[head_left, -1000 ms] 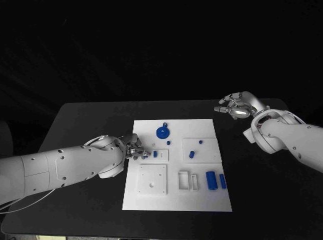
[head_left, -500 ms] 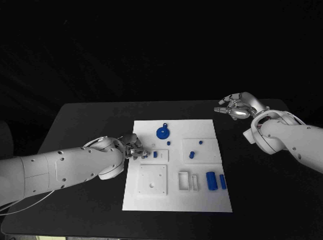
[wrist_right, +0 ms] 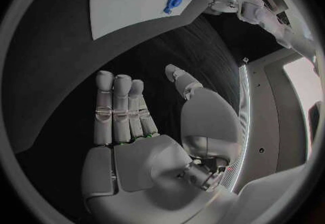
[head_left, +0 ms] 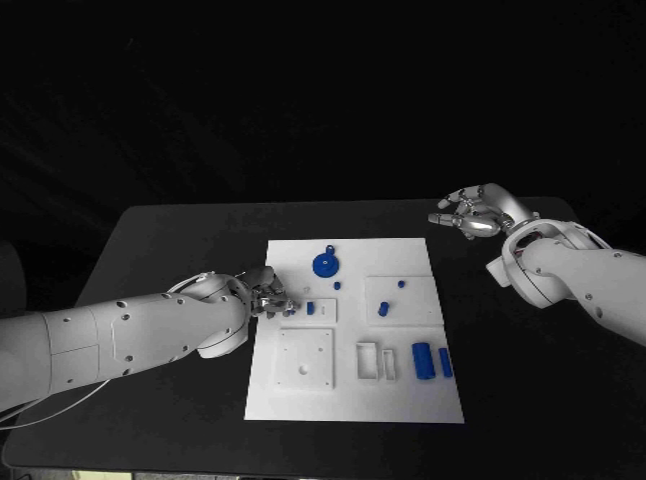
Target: Assemble the parts on the task board
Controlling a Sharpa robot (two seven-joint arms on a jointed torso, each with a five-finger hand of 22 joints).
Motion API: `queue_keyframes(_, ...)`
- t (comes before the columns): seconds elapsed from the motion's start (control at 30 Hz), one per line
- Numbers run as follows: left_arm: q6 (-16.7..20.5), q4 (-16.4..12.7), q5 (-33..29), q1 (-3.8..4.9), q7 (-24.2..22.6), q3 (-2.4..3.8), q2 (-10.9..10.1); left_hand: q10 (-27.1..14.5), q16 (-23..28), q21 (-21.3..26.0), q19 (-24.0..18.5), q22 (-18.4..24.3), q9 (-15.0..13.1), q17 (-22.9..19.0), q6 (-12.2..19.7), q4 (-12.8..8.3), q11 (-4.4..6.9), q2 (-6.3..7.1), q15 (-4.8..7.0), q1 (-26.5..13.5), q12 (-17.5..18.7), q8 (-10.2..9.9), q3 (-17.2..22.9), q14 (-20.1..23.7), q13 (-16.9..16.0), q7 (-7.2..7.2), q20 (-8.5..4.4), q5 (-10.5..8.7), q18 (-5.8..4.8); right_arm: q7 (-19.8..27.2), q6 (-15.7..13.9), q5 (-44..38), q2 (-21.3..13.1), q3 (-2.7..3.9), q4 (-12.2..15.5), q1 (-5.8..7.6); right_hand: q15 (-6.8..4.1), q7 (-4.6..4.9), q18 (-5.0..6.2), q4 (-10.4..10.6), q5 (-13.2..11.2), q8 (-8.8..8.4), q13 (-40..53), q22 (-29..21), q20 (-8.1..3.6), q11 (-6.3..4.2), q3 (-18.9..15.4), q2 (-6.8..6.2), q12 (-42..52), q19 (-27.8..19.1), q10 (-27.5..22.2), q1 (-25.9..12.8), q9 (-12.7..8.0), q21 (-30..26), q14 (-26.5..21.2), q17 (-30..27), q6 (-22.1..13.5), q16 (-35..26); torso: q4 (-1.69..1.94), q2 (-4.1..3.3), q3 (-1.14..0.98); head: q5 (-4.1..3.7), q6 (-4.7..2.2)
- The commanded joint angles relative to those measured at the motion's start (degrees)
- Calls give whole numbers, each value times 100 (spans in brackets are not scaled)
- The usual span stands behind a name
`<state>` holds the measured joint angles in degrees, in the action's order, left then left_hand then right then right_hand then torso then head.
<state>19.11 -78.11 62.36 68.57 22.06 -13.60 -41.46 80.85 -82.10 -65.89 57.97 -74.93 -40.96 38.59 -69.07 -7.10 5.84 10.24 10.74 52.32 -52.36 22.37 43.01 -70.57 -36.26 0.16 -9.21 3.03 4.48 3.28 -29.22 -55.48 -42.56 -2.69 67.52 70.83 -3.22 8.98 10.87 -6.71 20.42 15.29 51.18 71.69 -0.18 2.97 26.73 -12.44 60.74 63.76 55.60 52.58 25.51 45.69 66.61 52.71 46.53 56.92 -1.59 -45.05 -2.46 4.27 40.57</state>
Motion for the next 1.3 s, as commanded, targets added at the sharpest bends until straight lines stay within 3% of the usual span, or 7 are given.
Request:
queue_keyframes(0.03,-173,21,-6,-36,47,-16,18,29,-32,-41,37,-14,2,8,-49,-53,15,-205,111,259,-46,26,72,-76,-12,-11,-632,-11,88,64,70,-4,3,1,1,-6,-9,41,413,38,24,24,-9,10,27,-7,-1,7,20,12,-29,-47,-8,-22,46,8,8,-28,-5,-1,-4,3,9)
queue_keyframes(0.17,-173,36,-7,-42,50,-16,22,28,-33,-42,40,-12,-5,9,-71,2,14,-112,110,244,-57,46,68,-72,-18,-15,-634,-14,92,66,71,-2,5,1,-1,-8,-8,41,413,44,33,24,-12,12,28,-6,-6,8,23,13,-30,-54,-9,-23,46,9,8,-29,-1,-1,-2,-2,11)
queue_keyframes(0.27,-164,44,-7,-44,52,-16,24,28,-38,-45,49,-8,-22,11,-85,102,11,57,107,196,-66,70,43,-70,-25,-16,-633,-27,95,67,70,-1,8,1,-1,-9,-8,41,413,46,36,25,-14,13,28,-6,-8,7,25,13,-30,-58,-9,-24,46,10,8,-30,1,-1,-3,-8,13)
queue_keyframes(0.4,-170,50,-7,-46,50,-16,28,25,-41,-47,58,-3,-37,12,-82,187,12,162,108,198,-70,85,48,-67,-29,-18,-636,-26,102,67,67,-1,8,1,-2,-10,-8,41,413,48,40,25,-15,14,28,-6,-9,8,26,13,-30,-60,-9,-24,46,10,8,-30,2,-3,-3,-11,16)
queue_keyframes(0.73,-157,52,-10,-48,50,-16,23,24,-42,-51,61,-1,-45,12,-80,248,9,279,106,159,-72,93,17,-65,-31,-16,-633,-30,100,69,67,2,6,1,2,-10,-8,41,413,48,41,25,-16,14,28,-6,-9,8,26,13,-31,-61,-9,-25,46,10,8,-30,1,-1,-4,-17,29)
queue_keyframes(0.83,-143,55,-11,-48,52,-16,21,24,-44,-51,67,5,-56,12,-78,357,13,391,108,124,-74,105,4,-67,-32,-21,-635,-27,106,70,65,2,7,1,3,-10,-8,41,413,49,43,25,-17,15,28,-6,-11,8,27,13,-31,-64,-10,-25,46,11,8,-31,2,-3,-3,-19,28)
queue_keyframes(1.3,-134,78,-14,-49,54,-16,-1,17,-46,-53,59,14,-81,10,-62,691,14,544,109,-130,-76,127,-124,-62,-35,-23,-631,-26,114,73,60,2,2,1,12,-10,-8,41,413,50,51,24,-21,17,27,-6,-15,7,31,13,-32,-66,-10,-27,46,13,6,-32,1,-3,-1,-16,26)
